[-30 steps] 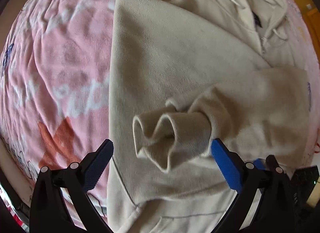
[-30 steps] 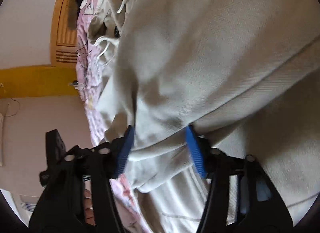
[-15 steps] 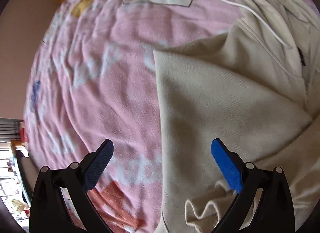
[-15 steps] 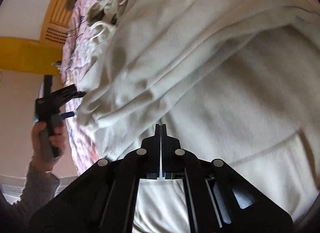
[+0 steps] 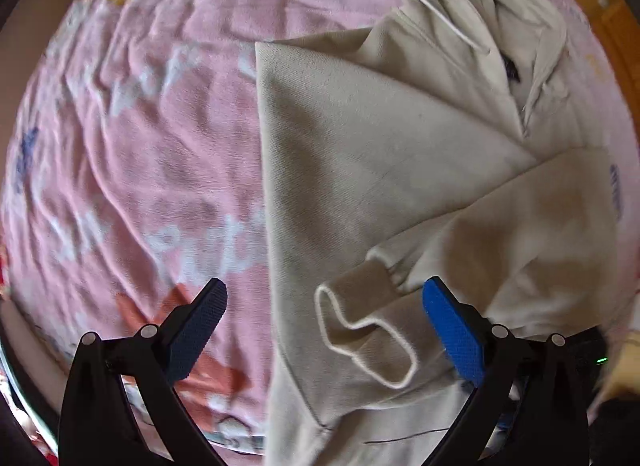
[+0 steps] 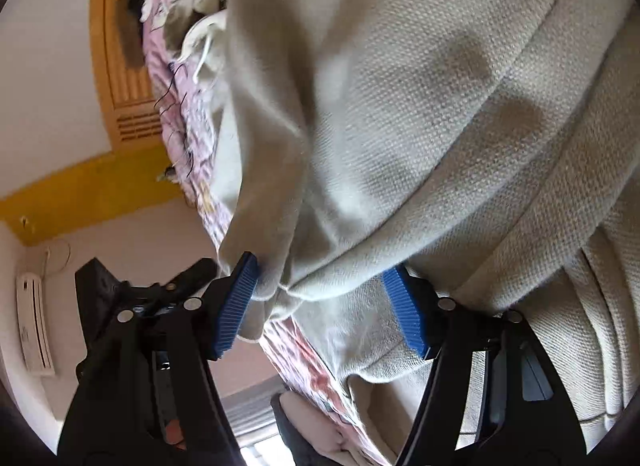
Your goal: Fold large clothes
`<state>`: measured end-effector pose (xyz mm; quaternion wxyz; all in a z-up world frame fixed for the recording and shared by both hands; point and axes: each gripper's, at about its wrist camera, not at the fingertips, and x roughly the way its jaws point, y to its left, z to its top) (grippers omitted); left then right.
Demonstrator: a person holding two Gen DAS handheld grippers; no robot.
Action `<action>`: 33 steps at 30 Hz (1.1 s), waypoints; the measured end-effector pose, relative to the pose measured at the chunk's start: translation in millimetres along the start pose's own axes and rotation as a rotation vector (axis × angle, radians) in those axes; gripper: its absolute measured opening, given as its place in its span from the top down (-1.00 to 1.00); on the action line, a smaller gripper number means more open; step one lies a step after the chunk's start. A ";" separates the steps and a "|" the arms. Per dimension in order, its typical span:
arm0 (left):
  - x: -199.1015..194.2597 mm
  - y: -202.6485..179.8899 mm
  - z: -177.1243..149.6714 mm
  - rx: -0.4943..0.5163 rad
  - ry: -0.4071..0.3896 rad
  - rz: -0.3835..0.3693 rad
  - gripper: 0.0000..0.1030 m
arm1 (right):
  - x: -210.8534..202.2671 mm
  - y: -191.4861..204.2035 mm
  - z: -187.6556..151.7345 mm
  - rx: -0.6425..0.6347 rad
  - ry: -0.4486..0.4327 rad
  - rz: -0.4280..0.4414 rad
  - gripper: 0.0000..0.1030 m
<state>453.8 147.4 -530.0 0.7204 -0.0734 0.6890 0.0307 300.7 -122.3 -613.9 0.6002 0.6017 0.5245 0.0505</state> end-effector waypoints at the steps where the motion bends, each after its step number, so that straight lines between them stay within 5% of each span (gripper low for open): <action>1: 0.5 -0.3 2.2 -0.013 0.001 -0.016 -0.84 | 0.3 -0.2 -0.1 0.005 -0.007 0.009 -0.24; 2: 2.0 -0.4 5.6 -0.023 0.002 -0.027 -0.84 | 1.6 0.6 -0.2 0.004 -0.016 0.012 -0.23; 3: 3.2 0.1 7.9 -0.029 0.003 -0.035 -0.84 | 4.9 2.0 1.0 -0.013 -0.019 0.004 -0.01; 4: 4.3 0.3 9.9 -0.035 0.002 -0.044 -0.84 | 7.5 5.6 1.2 -0.050 -0.017 -0.010 0.48; 6: 7.6 3.5 13.5 -0.046 0.004 -0.055 -0.84 | 4.1 7.6 1.3 -0.108 -0.013 -0.048 0.81; 13: -2.9 -1.6 4.6 -0.046 0.017 -0.086 -0.84 | -28.4 24.6 -18.0 -0.233 -0.021 -0.052 0.88; 17: -12.5 -2.6 -22.0 -0.076 0.030 -0.089 -0.84 | -47.7 18.6 -28.9 -0.166 0.018 -0.048 0.88; 19: -11.3 0.8 -30.2 -0.090 0.035 -0.076 -0.84 | -47.3 11.6 -31.4 -0.173 0.025 -0.114 0.87; 22: 1.9 9.0 -36.1 -0.106 0.061 -0.051 -0.84 | -32.4 -7.4 -21.1 -0.175 0.061 -0.225 0.77; 26: 14.7 16.9 -40.5 -0.155 0.089 -0.050 -0.84 | -26.4 -11.5 -6.5 -0.145 0.134 -0.196 0.61; 28: 11.8 19.0 -42.9 -0.156 0.076 -0.051 -0.84 | -37.9 2.2 -7.4 -0.219 0.140 -0.218 -0.15; 29: 9.9 19.6 -44.1 -0.156 0.069 -0.051 -0.84 | -45.5 9.7 -10.0 -0.251 0.133 -0.240 -0.31; 33: 0.3 22.9 -53.2 -0.138 0.047 -0.020 -0.84 | -71.1 52.6 -26.7 -0.384 0.147 -0.344 -0.35</action>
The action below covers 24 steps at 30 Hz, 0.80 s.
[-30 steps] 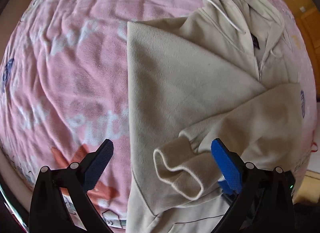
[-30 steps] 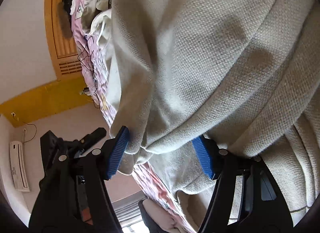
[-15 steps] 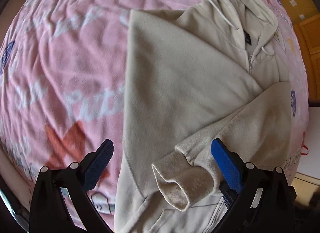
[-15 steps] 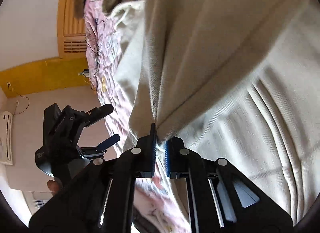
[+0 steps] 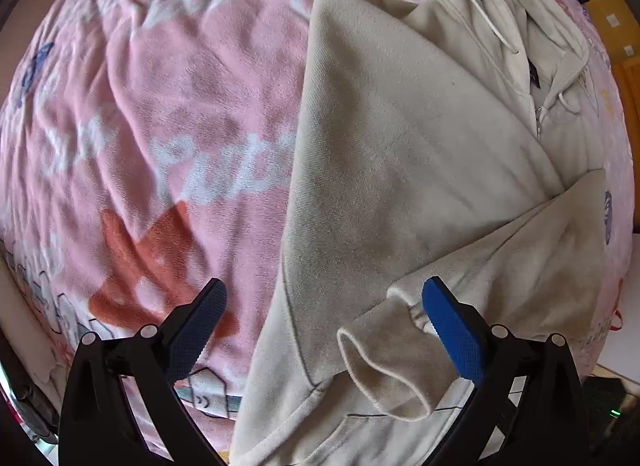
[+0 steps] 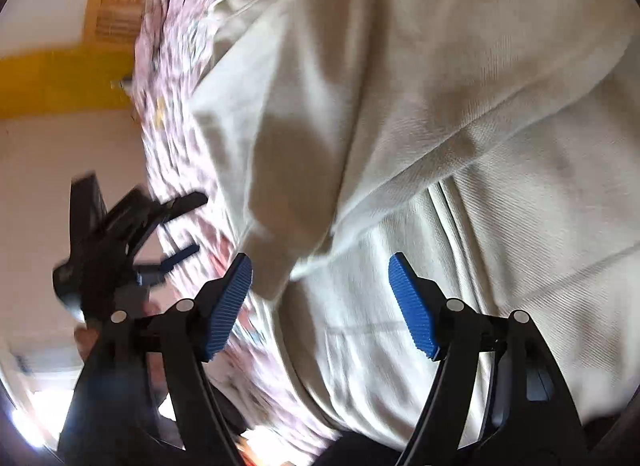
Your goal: Fold large clothes
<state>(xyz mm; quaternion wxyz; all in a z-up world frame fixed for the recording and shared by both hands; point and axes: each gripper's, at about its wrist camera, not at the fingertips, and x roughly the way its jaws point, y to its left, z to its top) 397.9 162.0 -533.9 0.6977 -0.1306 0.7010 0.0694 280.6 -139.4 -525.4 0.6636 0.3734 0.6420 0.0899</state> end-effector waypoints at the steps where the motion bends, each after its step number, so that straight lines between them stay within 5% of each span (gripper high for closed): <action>1: -4.1 3.6 -2.8 0.011 -0.013 0.019 -0.84 | -10.3 14.0 1.6 -0.046 -0.017 0.011 -0.35; 6: -20.4 16.8 -21.7 -0.002 -0.117 0.102 -0.84 | 5.5 72.0 27.9 -0.227 0.053 -0.070 -0.35; 12: -3.4 38.6 -49.1 -0.070 -0.068 0.084 -0.84 | 80.8 99.1 47.1 -0.403 0.206 -0.331 -0.34; 13: -0.4 43.3 -53.4 -0.082 -0.056 0.073 -0.84 | 90.7 98.5 47.4 -0.422 0.216 -0.380 -0.09; 15: 5.7 53.0 -60.7 -0.100 -0.032 0.055 -0.84 | 100.4 91.8 46.9 -0.433 0.232 -0.389 0.51; 16: 7.7 56.5 -62.9 -0.104 -0.027 0.053 -0.84 | 98.4 91.6 46.5 -0.443 0.211 -0.385 0.60; 24: 4.6 76.6 -69.8 -0.116 -0.043 0.012 -0.84 | 78.6 135.1 54.1 -0.507 0.107 -0.274 0.73</action>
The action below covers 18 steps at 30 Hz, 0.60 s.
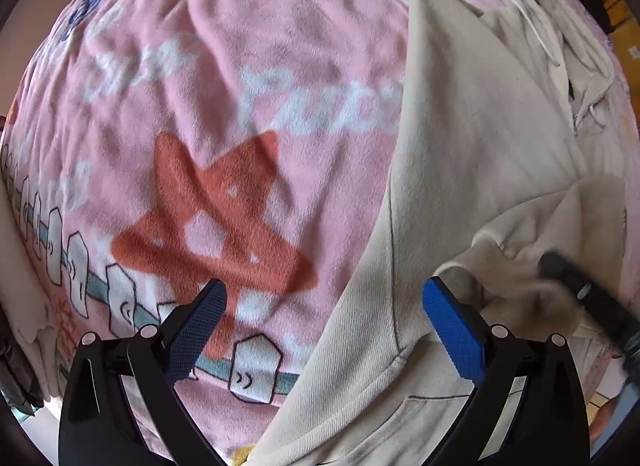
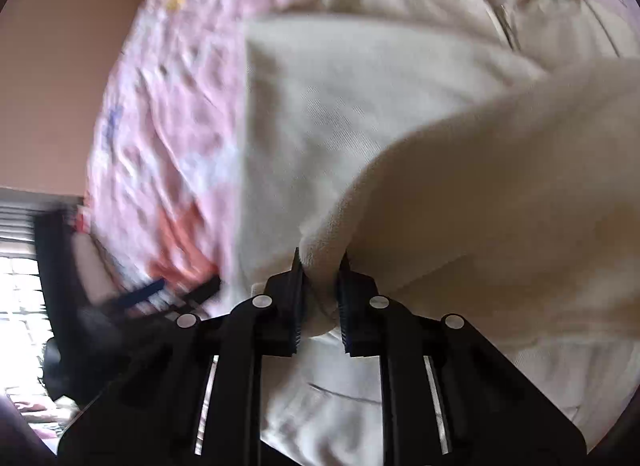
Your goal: Fold large clothes
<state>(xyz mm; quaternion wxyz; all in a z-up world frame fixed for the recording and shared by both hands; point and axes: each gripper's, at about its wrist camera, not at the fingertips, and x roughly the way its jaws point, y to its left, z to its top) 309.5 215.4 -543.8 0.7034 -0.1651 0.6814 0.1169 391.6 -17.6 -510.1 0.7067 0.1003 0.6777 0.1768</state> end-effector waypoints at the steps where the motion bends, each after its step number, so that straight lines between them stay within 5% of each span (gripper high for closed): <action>1: -1.8 0.7 2.6 0.002 -0.009 -0.005 -0.84 | -2.8 5.3 9.2 -0.004 -0.023 0.019 0.73; 5: -0.5 -0.9 10.9 0.000 -0.020 -0.014 -0.84 | 17.5 19.2 59.1 -0.032 -0.075 0.047 0.73; 8: 3.4 -4.2 17.6 -0.019 -0.006 -0.031 -0.84 | 61.3 18.8 88.9 -0.029 0.001 0.034 0.72; 11: 7.4 -3.4 21.4 -0.023 0.005 -0.042 -0.84 | 91.6 15.8 103.5 0.002 0.065 0.009 0.39; 13: 5.1 -3.2 21.5 -0.022 0.007 -0.053 -0.84 | 93.0 15.2 105.6 0.031 0.063 0.070 -0.11; 18: -7.6 -16.1 24.1 -0.007 -0.009 -0.030 -0.84 | 61.8 18.1 85.6 0.064 -0.021 0.202 -0.32</action>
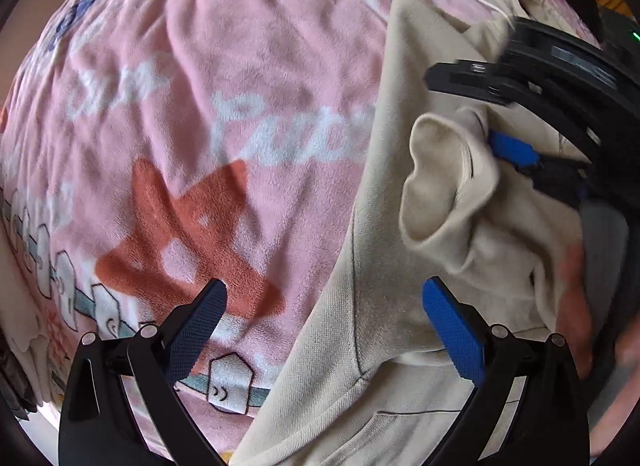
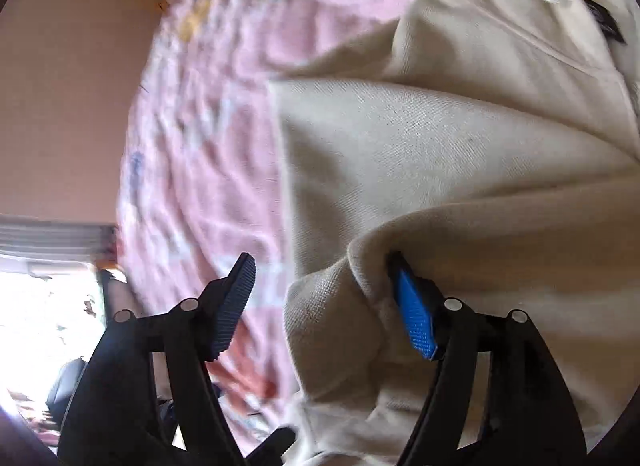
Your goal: Fold large clothes
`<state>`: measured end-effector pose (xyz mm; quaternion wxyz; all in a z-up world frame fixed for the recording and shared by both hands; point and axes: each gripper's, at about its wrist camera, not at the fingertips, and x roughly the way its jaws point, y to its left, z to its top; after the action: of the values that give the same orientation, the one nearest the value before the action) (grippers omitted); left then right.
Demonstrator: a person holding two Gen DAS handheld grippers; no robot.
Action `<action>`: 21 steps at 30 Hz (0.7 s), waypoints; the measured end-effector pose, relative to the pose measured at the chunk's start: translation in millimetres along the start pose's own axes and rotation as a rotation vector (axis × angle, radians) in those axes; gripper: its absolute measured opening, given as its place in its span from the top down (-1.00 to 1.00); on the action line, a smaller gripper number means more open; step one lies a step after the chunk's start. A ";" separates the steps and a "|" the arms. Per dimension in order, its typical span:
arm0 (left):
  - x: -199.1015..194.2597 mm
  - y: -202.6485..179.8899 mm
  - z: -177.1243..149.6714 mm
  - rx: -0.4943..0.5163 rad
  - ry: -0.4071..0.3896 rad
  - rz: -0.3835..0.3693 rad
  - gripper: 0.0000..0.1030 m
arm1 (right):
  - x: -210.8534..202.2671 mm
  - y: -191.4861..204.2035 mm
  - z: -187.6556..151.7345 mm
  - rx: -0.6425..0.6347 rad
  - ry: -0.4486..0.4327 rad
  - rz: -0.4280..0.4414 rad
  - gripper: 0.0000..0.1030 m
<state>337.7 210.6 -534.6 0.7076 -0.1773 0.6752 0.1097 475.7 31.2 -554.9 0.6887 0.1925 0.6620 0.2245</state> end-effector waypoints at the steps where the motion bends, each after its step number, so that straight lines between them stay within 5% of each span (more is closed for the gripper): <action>1: -5.8 -4.1 3.3 0.017 -0.011 0.016 -0.84 | -15.5 -7.3 -5.6 0.043 -0.024 0.068 -0.32; 4: -25.0 -25.7 14.5 0.070 -0.050 0.031 -0.84 | -76.9 -44.3 -28.4 0.193 -0.141 0.223 -0.32; 8: -53.0 -74.1 28.6 0.149 -0.147 0.021 -0.84 | -175.9 -111.9 -74.5 0.267 -0.397 0.144 -0.33; 14: -37.0 -157.8 54.8 0.232 -0.192 -0.003 -0.84 | -227.6 -230.6 -135.6 0.392 -0.448 -0.042 -0.35; 18: 20.8 -186.0 63.3 0.260 -0.187 0.267 -0.84 | -217.5 -271.9 -166.9 0.397 -0.407 -0.125 -0.35; 21: 61.0 -169.2 64.3 0.209 -0.096 0.363 -0.84 | -205.6 -269.9 -179.2 0.350 -0.408 -0.172 -0.35</action>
<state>467.2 76.6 -576.3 0.7222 0.0271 0.6691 0.1729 306.8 -313.2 -545.9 0.7805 0.2928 0.5524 0.0042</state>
